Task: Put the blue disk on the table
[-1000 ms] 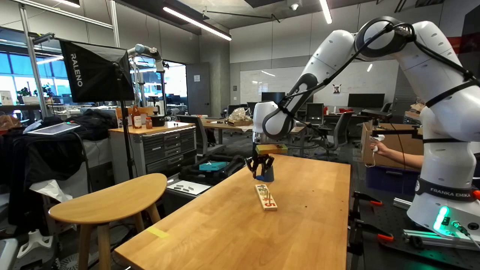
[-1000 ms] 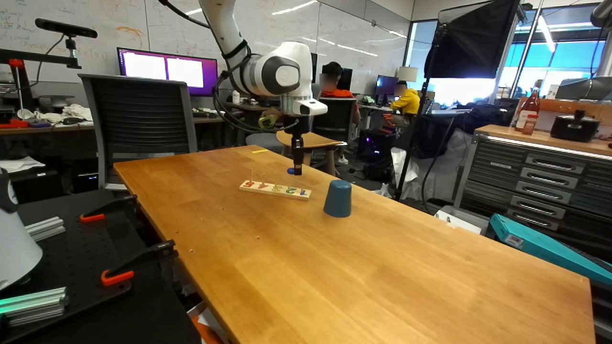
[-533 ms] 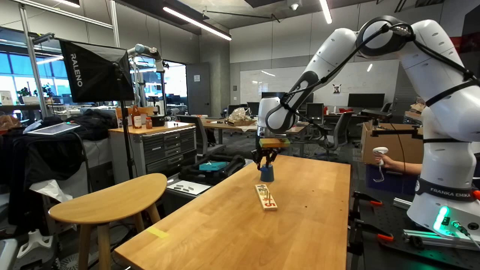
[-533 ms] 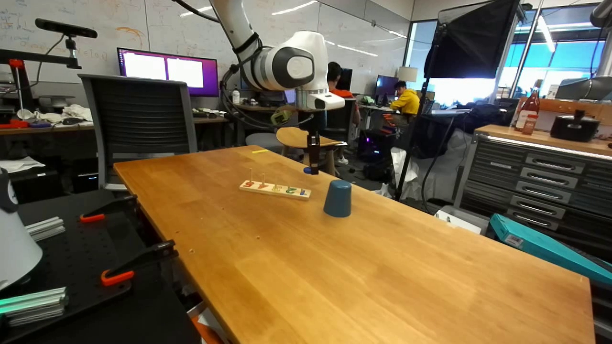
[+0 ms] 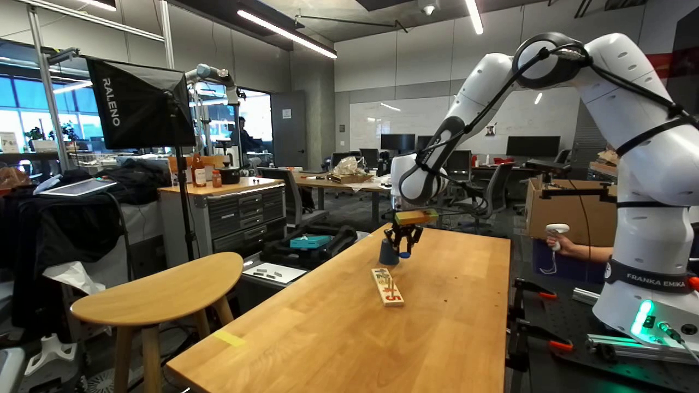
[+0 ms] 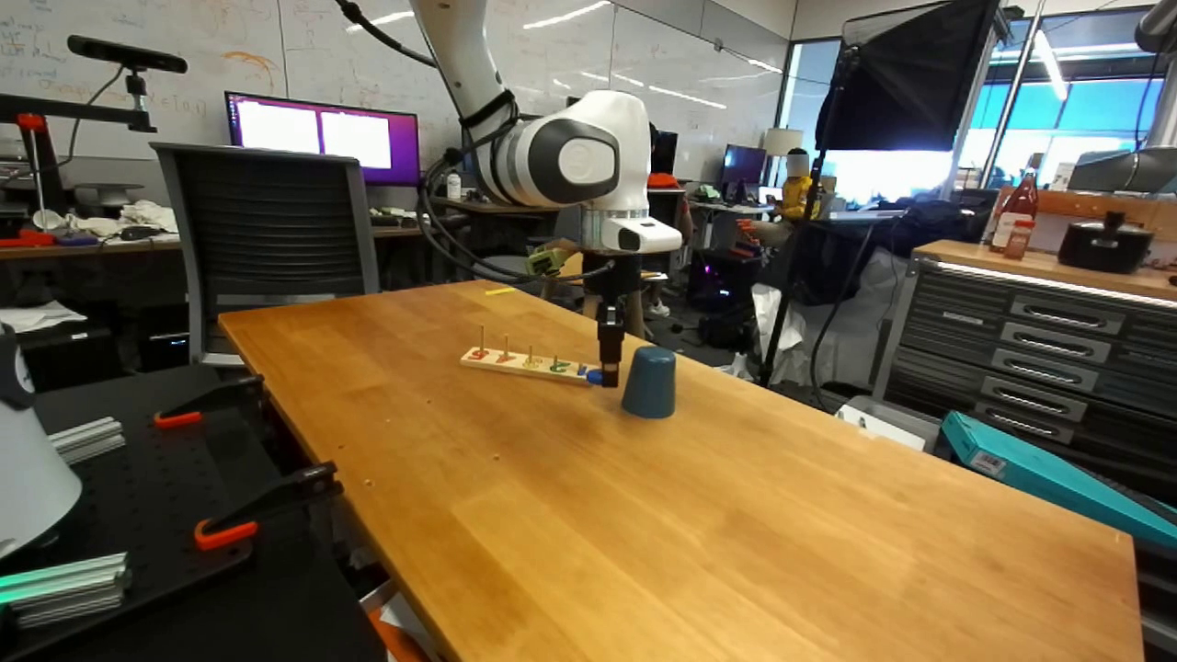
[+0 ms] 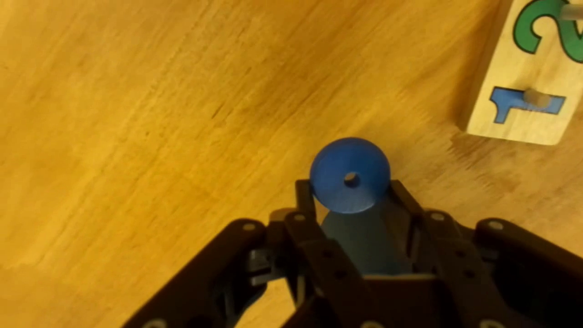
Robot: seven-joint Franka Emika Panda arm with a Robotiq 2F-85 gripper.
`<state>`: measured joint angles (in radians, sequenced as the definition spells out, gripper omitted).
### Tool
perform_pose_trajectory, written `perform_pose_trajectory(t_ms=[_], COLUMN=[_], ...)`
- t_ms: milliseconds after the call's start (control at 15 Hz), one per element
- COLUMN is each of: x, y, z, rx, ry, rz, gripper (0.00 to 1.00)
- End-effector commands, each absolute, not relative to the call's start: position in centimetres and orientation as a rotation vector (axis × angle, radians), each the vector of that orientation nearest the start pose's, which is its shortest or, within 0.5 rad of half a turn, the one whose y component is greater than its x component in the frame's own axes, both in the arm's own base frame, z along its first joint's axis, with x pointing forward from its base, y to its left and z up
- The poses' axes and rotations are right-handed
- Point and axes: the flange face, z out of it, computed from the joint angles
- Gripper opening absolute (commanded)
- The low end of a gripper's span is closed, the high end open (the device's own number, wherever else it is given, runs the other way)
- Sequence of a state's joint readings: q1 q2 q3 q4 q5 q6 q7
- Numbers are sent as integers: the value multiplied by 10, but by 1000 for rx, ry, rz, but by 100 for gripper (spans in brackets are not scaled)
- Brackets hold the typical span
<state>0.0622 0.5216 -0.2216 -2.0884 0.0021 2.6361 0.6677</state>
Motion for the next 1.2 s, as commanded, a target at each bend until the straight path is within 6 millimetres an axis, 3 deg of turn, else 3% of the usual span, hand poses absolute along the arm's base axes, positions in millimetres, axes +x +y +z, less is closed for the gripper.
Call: perform_pose_trajectory(t_ms=[0,133,200,333,533,800,1133], x=[571,567,565,567,570,565,535], y=[-99,-100,-99,-92,-76,-60,-48], z=[169,163,164,174,211,290,400], rx=[-3017,-3026,-3026,-3029,-3043,-3094,-3158], ry=[1160,1138,1128,1096,1000,776,449], rz=[-119,-101,-86,-84,-113,-114,-12], gripper=[17,17,67,73,98,100,100])
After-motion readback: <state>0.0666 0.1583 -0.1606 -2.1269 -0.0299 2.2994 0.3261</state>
